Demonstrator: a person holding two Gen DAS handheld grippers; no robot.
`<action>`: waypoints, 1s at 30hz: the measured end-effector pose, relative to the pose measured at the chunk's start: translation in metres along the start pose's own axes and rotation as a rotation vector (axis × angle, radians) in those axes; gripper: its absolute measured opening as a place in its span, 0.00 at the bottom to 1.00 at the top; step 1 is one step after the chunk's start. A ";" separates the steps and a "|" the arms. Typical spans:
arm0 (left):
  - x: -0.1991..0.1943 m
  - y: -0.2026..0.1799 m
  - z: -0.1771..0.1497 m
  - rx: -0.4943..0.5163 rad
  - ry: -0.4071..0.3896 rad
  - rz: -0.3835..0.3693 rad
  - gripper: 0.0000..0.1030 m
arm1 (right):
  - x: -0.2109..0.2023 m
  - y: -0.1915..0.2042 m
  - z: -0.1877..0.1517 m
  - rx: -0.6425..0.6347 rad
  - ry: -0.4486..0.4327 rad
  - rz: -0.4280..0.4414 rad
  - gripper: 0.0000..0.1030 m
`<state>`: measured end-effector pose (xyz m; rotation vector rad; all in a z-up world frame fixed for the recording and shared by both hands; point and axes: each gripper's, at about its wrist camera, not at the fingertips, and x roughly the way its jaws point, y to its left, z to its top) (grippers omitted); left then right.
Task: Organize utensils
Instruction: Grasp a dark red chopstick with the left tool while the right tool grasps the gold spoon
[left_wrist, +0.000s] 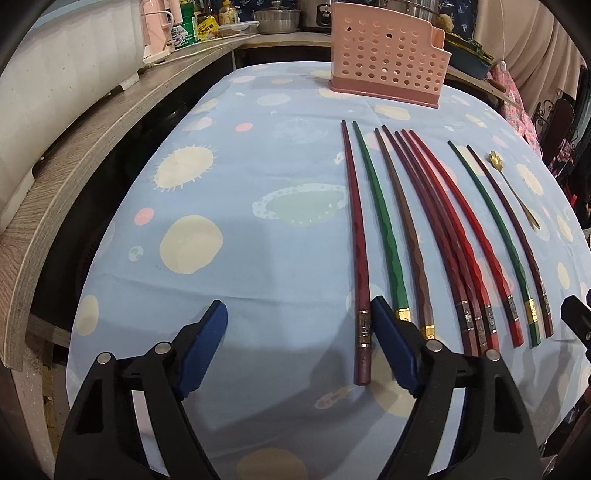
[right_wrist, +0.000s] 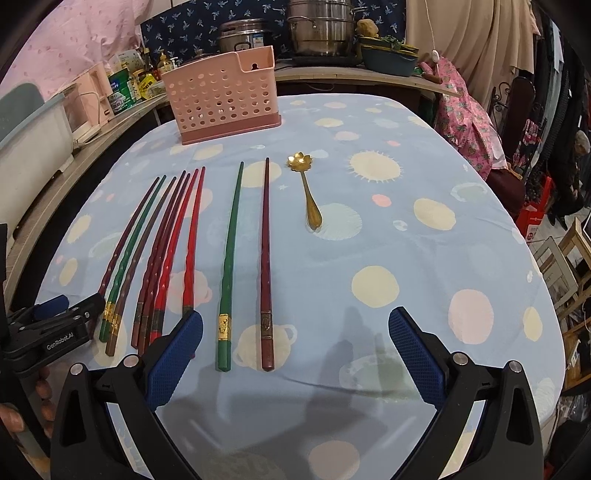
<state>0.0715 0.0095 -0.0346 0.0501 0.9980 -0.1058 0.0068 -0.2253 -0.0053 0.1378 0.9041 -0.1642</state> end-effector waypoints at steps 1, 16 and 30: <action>0.000 0.000 0.000 0.002 -0.001 -0.002 0.70 | 0.001 0.000 0.000 -0.001 0.001 -0.001 0.94; -0.001 0.005 0.009 0.006 -0.008 -0.062 0.10 | 0.030 -0.022 0.048 0.028 -0.043 -0.001 0.77; 0.001 0.000 0.011 0.023 -0.014 -0.059 0.07 | 0.078 -0.028 0.071 0.051 0.025 0.051 0.27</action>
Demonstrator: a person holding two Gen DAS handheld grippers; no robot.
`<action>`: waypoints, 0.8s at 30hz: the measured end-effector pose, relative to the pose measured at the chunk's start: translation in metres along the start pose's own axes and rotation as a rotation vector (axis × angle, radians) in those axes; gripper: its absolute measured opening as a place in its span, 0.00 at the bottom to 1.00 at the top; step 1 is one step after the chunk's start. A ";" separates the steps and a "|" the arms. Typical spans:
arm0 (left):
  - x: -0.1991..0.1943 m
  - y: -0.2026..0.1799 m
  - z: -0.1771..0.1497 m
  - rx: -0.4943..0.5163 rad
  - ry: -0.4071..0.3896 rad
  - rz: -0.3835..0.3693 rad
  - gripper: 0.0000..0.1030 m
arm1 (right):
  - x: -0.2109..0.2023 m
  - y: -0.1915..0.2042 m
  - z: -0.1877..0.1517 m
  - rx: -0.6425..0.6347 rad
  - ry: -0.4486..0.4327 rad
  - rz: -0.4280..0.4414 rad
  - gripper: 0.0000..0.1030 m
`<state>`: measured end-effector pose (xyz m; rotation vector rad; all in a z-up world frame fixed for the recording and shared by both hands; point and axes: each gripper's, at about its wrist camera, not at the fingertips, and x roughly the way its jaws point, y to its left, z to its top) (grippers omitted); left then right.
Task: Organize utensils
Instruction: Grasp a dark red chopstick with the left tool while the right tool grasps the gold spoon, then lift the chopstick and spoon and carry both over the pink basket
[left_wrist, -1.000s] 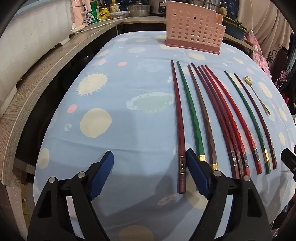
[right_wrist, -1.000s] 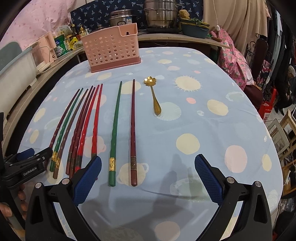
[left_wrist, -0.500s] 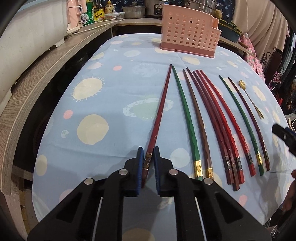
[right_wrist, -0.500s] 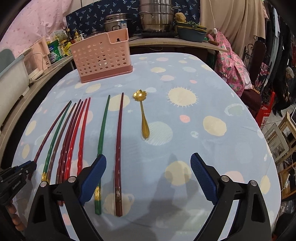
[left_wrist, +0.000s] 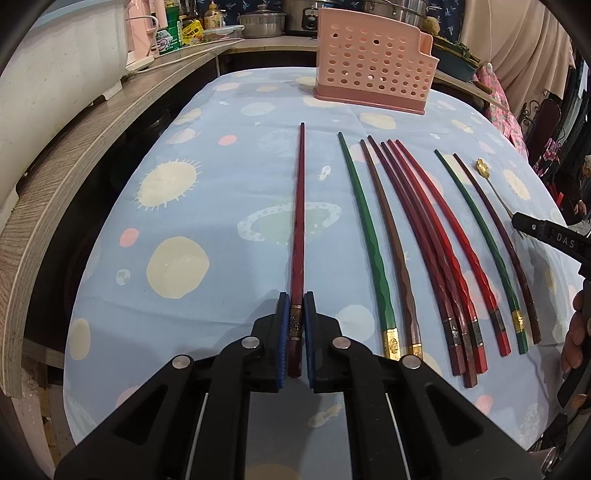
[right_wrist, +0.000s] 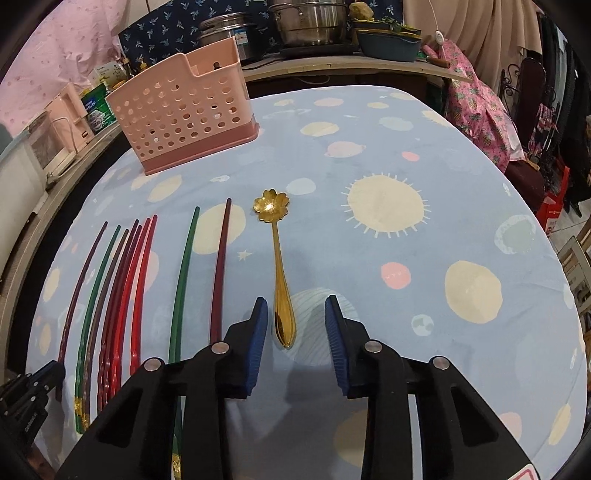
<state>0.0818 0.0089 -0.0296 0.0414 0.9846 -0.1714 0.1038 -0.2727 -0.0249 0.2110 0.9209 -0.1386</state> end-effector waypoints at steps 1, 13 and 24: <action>0.000 -0.001 0.000 0.001 -0.001 0.002 0.07 | 0.000 0.000 0.000 -0.002 0.000 0.002 0.24; -0.004 0.000 0.001 -0.003 -0.004 -0.020 0.07 | -0.014 0.000 -0.009 -0.020 -0.021 0.016 0.10; -0.036 0.007 0.012 -0.031 -0.069 -0.042 0.07 | -0.050 -0.002 -0.004 -0.007 -0.090 0.031 0.09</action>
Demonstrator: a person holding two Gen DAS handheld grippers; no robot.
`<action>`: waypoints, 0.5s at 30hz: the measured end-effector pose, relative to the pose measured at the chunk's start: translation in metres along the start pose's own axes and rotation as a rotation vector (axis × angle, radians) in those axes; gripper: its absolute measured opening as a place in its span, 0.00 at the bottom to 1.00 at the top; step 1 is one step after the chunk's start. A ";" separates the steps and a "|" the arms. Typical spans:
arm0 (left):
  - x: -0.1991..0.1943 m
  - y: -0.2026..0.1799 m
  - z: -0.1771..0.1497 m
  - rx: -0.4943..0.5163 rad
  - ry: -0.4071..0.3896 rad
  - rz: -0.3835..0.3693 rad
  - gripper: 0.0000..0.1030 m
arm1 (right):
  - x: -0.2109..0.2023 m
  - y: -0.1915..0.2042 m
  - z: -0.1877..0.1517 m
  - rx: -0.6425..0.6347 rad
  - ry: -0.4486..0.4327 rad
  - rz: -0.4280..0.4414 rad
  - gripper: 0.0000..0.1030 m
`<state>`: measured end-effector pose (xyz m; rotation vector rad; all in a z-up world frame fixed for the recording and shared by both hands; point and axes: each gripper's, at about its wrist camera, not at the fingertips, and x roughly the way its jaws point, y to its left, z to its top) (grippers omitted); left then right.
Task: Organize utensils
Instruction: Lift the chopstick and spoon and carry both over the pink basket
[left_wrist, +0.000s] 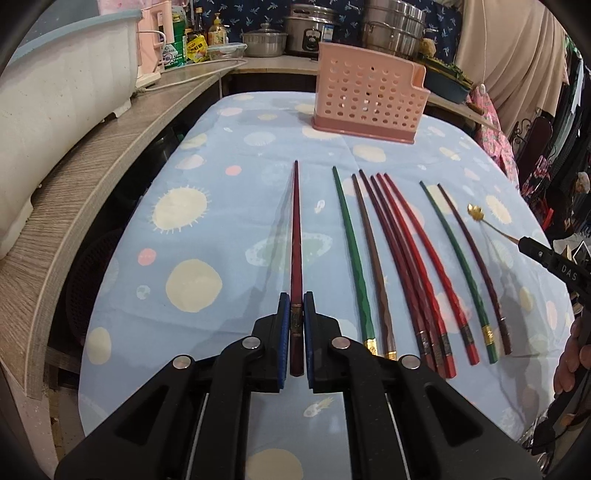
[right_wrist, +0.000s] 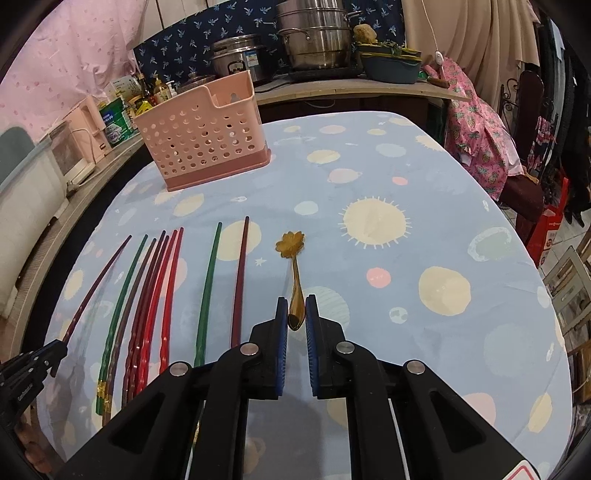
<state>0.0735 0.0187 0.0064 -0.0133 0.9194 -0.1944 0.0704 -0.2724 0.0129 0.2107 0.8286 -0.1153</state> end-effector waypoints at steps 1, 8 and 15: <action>-0.003 0.001 0.002 -0.005 -0.007 -0.003 0.07 | -0.003 0.000 0.002 0.000 -0.004 0.000 0.07; -0.027 0.005 0.025 -0.015 -0.067 -0.008 0.07 | -0.019 0.003 0.016 -0.001 -0.029 0.005 0.02; -0.047 0.006 0.067 -0.015 -0.140 -0.003 0.07 | -0.037 0.006 0.045 0.001 -0.073 0.014 0.02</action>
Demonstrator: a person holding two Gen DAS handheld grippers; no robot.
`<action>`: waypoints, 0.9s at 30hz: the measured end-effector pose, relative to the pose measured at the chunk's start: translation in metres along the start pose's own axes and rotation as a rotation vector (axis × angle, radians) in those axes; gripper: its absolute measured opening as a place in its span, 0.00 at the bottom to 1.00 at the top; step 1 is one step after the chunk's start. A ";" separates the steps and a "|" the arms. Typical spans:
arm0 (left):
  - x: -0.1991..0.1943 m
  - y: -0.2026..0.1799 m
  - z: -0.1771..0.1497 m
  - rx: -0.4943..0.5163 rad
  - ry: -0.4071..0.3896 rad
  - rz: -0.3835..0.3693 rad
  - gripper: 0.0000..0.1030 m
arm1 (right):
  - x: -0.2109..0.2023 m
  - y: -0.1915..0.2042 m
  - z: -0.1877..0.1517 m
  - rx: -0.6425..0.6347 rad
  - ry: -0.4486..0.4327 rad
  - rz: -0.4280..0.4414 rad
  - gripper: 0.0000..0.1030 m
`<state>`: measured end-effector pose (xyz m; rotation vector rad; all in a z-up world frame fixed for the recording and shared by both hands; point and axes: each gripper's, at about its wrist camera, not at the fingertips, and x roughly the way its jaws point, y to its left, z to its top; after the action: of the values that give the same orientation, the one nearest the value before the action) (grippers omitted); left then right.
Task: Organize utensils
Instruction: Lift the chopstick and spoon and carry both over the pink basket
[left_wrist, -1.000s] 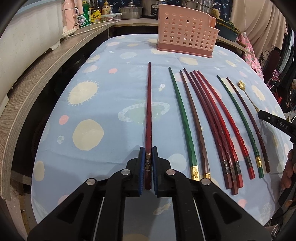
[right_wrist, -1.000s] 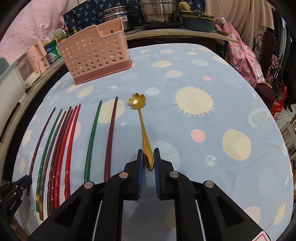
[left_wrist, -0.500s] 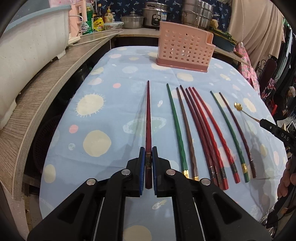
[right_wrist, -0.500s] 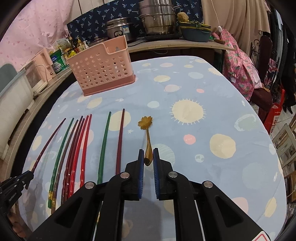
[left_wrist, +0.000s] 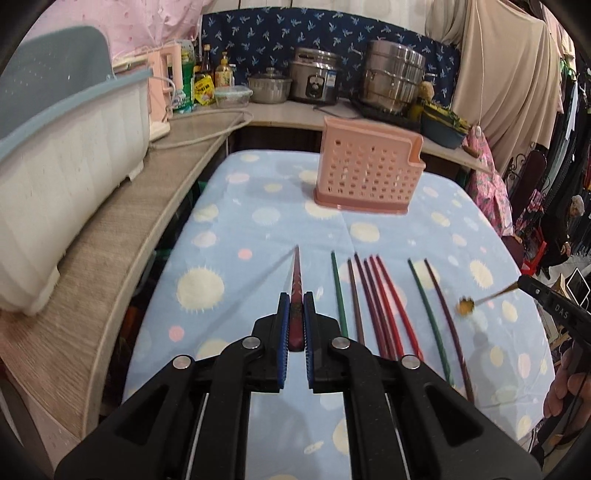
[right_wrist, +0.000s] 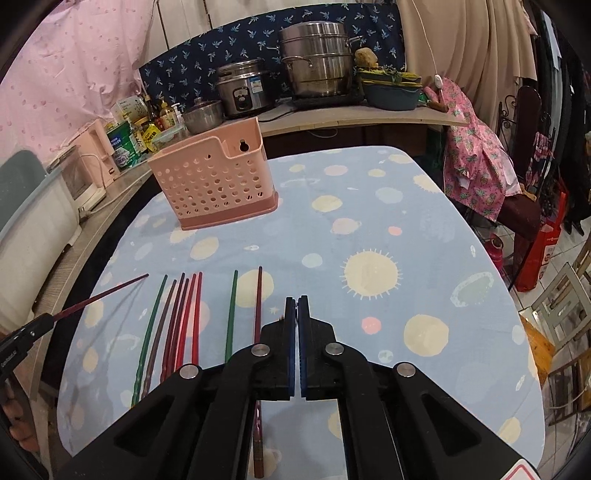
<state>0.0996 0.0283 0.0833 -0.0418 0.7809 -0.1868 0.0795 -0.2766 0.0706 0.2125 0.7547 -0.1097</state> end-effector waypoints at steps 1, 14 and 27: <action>-0.001 0.000 0.008 0.001 -0.011 0.002 0.07 | -0.002 0.001 0.006 -0.002 -0.009 0.002 0.02; -0.001 -0.006 0.142 -0.023 -0.204 -0.002 0.07 | 0.004 0.013 0.106 0.015 -0.125 0.071 0.02; -0.011 -0.036 0.264 -0.064 -0.431 -0.076 0.07 | 0.051 0.039 0.209 0.000 -0.204 0.118 0.02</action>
<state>0.2724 -0.0135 0.2820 -0.1675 0.3552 -0.2157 0.2624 -0.2877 0.1891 0.2413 0.5382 -0.0189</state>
